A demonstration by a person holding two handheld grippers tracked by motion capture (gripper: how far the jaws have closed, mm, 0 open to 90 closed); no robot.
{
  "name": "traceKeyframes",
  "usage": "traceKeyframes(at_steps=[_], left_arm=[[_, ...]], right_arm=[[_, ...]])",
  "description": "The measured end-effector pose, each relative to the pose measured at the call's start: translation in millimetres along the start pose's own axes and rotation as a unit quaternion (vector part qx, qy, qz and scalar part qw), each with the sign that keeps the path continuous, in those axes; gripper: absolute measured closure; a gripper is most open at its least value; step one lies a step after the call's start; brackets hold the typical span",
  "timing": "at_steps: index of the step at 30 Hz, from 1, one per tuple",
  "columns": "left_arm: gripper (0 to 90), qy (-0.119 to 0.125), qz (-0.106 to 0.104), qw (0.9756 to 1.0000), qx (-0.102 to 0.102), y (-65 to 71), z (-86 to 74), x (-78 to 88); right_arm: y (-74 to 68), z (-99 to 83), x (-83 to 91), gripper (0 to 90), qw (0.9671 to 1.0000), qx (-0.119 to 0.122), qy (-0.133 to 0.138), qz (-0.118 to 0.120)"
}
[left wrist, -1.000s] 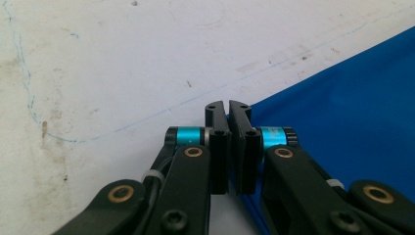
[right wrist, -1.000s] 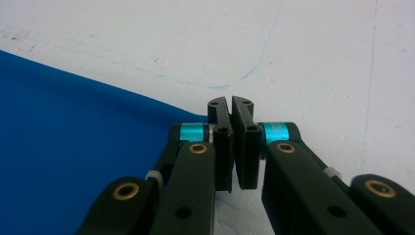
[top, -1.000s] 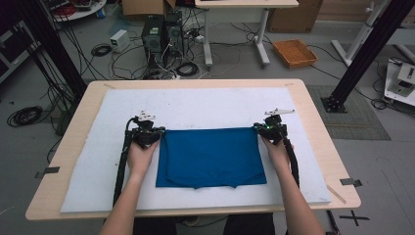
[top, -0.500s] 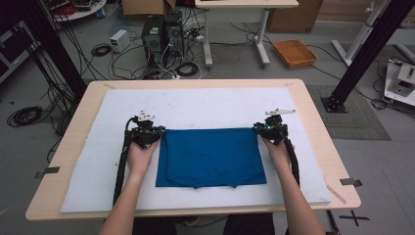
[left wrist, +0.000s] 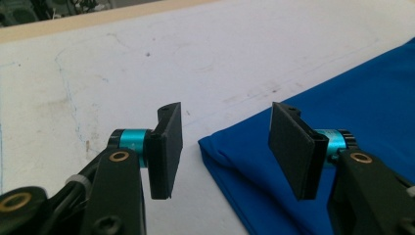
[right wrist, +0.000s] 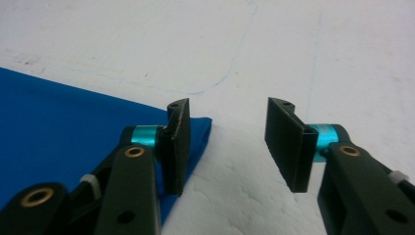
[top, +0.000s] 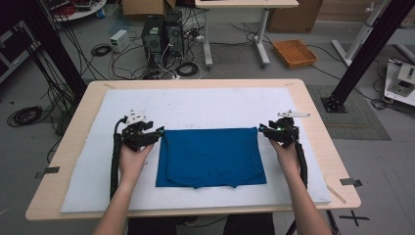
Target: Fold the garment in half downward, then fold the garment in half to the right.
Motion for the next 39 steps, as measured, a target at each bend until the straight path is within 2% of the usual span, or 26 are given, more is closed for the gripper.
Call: traceKeyframes(at_steps=[3, 7, 11, 13, 17, 21, 24, 34, 39], left_arm=[[42.5, 0.014, -0.009, 0.9998, -0.006, 6.0, -2.5, 17.4], [40.7, 0.042, -0.004, 0.9989, -0.022, 12.6, -9.1, 39.1], [39.6, 0.047, -0.005, 0.9984, -0.032, 13.1, -11.2, 50.2], [37.4, 0.056, -0.002, 0.9978, -0.036, 13.7, -11.5, 55.5], [36.0, 0.052, 0.000, 0.9974, -0.050, 14.2, -15.3, 59.6], [36.0, 0.050, 0.000, 0.9975, -0.049, 12.7, -18.5, 61.1], [35.5, 0.054, 0.000, 0.9978, -0.040, 12.2, -20.2, 62.8], [35.5, 0.051, -0.003, 0.9974, -0.051, 20.1, -16.5, 59.5], [35.5, 0.050, -0.009, 0.9975, -0.049, 24.4, -14.2, 58.0]], right_arm=[[4.1, -3.5, 14.2, 47.2, 0.9999, -0.003, 0.012, 0.005], [5.6, -11.2, 35.5, 42.2, 0.9994, -0.002, 0.030, 0.018], [4.4, -16.1, 48.9, 40.4, 0.9986, 0.001, 0.045, 0.029], [0.4, -17.2, 59.2, 37.8, 0.9978, 0.000, 0.051, 0.043], [-4.0, -15.8, 66.5, 35.9, 0.9969, 0.003, 0.058, 0.053], [-5.1, -14.9, 68.1, 35.4, 0.9964, 0.004, 0.062, 0.057], [-4.0, -14.7, 67.6, 35.2, 0.9964, 0.003, 0.063, 0.057], [1.7, -14.7, 71.3, 35.1, 0.9963, -0.001, 0.068, 0.053], [1.1, -13.9, 72.6, 35.1, 0.9959, -0.002, 0.072, 0.054]])
Point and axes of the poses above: each handheld gripper's, and its own axes: x roughly backward along the jaws, z roughly out of its top, y roughly to its right, the point moved 4 cm from there along -x, roughly forward along the jaws, and after that the axes turned 15 degrees about -x, right-handed, at the moved point
